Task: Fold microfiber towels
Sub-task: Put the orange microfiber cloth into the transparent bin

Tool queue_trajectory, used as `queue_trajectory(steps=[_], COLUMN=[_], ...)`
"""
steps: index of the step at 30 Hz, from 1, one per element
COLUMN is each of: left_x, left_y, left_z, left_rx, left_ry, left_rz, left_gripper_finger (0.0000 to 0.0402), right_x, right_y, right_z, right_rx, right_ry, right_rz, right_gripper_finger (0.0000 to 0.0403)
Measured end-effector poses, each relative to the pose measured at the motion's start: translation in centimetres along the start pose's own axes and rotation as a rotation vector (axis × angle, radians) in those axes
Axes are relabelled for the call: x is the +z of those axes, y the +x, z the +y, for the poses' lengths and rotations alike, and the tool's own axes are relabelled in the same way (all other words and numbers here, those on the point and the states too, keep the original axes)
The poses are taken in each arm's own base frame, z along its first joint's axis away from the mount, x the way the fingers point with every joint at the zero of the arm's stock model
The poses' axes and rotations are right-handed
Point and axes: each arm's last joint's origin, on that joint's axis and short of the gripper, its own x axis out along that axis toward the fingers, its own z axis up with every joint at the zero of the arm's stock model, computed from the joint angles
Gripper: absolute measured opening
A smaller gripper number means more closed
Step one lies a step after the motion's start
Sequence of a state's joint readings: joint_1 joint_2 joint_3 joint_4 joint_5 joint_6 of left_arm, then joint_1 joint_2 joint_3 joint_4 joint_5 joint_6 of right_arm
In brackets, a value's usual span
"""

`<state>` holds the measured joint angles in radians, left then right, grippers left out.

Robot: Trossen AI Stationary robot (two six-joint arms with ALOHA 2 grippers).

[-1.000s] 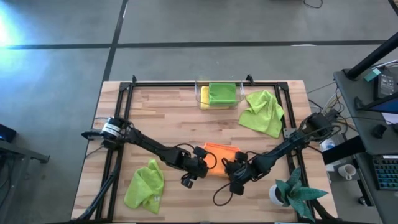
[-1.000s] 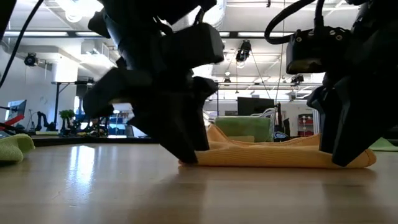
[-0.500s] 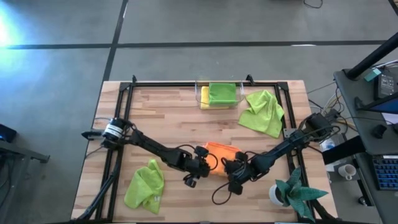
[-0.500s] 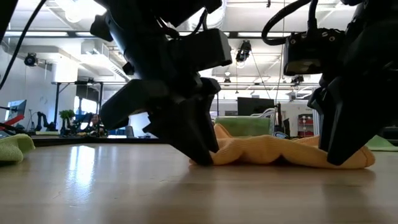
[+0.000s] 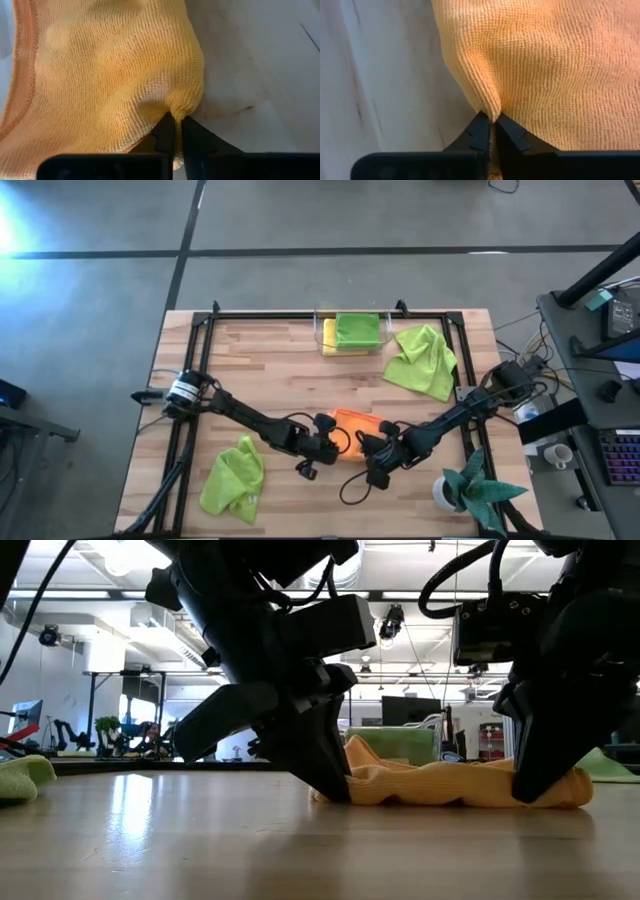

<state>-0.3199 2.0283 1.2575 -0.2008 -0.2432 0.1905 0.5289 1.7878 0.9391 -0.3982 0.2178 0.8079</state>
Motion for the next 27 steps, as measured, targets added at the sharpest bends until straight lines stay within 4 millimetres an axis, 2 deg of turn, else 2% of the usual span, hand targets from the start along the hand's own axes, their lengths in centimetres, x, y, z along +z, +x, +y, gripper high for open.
queue_trajectory(steps=[6, 13, 19, 27], left_x=[0.7, 2.1, 3.1, 4.1], left_y=[-0.9, -4.3, -6.9, -10.4], left_z=[0.5, 1.7, 2.8, 4.1], left_rx=[0.007, 0.018, 0.032, 0.084], left_ry=[-0.008, -0.017, -0.030, -0.051], left_rz=[-0.019, -0.048, -0.077, -0.131], left_gripper_finger=[0.0002, 0.0002, 0.0002, 0.0002], right_x=[0.7, 2.3, 4.0, 5.6], right_y=[-0.7, -2.9, -5.9, -9.6], right_z=[0.8, 1.9, 2.3, 1.5], right_rx=[0.056, 0.046, 0.000, -0.074], right_ry=[-0.032, -0.040, -0.030, -0.003], right_rz=[0.022, 0.027, -0.019, -0.088], right_gripper_finger=[0.0011, 0.0010, 0.0009, 0.0009])
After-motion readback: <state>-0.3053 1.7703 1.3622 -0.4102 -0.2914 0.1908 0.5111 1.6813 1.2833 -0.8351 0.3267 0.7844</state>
